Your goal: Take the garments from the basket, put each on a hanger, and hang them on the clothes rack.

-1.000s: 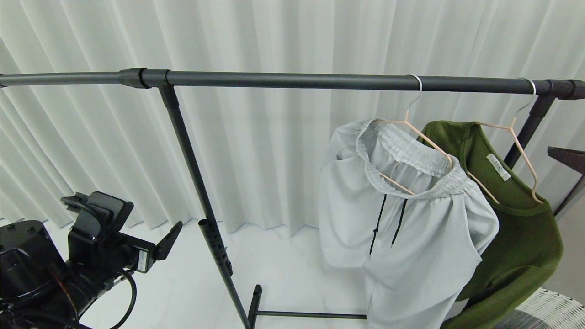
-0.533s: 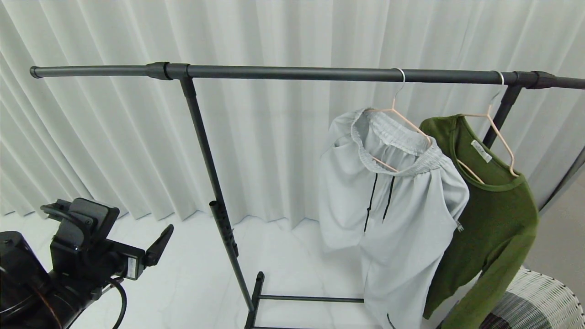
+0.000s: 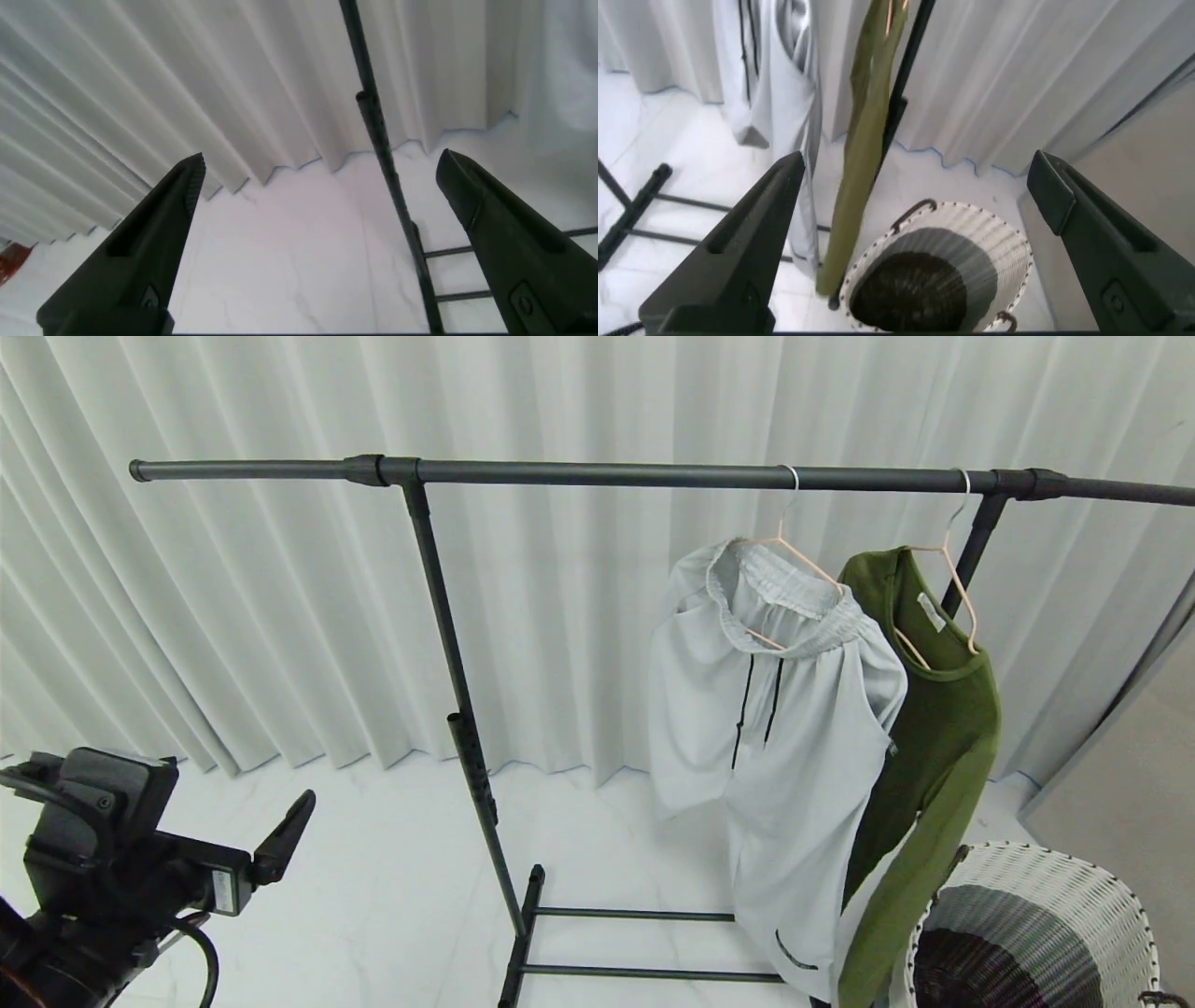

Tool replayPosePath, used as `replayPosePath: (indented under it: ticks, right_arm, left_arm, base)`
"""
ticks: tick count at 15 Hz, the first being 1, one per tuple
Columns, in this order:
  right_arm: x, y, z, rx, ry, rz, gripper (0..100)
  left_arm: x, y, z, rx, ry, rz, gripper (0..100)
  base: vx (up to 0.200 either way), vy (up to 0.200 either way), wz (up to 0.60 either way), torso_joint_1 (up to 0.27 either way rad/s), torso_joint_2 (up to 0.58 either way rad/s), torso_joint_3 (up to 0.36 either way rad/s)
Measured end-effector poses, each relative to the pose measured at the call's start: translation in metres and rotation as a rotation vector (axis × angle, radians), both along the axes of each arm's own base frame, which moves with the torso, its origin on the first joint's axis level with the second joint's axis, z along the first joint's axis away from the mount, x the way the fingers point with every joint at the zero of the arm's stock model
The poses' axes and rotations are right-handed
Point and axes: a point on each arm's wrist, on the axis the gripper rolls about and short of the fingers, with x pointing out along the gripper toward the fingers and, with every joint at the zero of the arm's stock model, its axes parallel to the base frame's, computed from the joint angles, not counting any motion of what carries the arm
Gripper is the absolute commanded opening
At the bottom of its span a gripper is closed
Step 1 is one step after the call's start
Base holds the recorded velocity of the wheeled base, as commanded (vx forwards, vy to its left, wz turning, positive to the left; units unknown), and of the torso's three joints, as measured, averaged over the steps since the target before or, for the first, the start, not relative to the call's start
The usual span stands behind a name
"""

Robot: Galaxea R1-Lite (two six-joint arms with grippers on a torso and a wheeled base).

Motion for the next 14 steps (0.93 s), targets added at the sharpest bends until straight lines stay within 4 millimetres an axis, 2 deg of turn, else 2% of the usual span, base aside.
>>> replayPosePath:
  ticks: [3,6,11,14]
  right_arm:
    - [-0.012,0.002,-0.024,-0.027,0.013,0.004,100]
    - [-0.025,0.004,-0.047,-0.05,0.009,0.008,100]
    - [-0.044,0.006,-0.087,-0.053,-0.012,-0.019,100]
    - [-0.053,0.005,-0.11,-0.069,-0.049,-0.149,100]
  left_arm:
    - [-0.01,0.004,0.003,-0.057,0.001,0.152,100]
    - [-0.029,0.005,-0.001,-0.079,0.076,0.195,100]
    - [-0.091,0.01,-0.013,-0.103,0.212,0.274,100]
    - [-0.128,0.01,-0.018,-0.158,0.175,0.327,100]
  base:
    - [0.0,0.0,0.0,0.0,0.0,0.0]
    - [0.0,0.0,0.0,0.0,0.0,0.0]
    - [0.0,0.0,0.0,0.0,0.0,0.0]
    - [0.0,0.0,0.0,0.0,0.0,0.0]
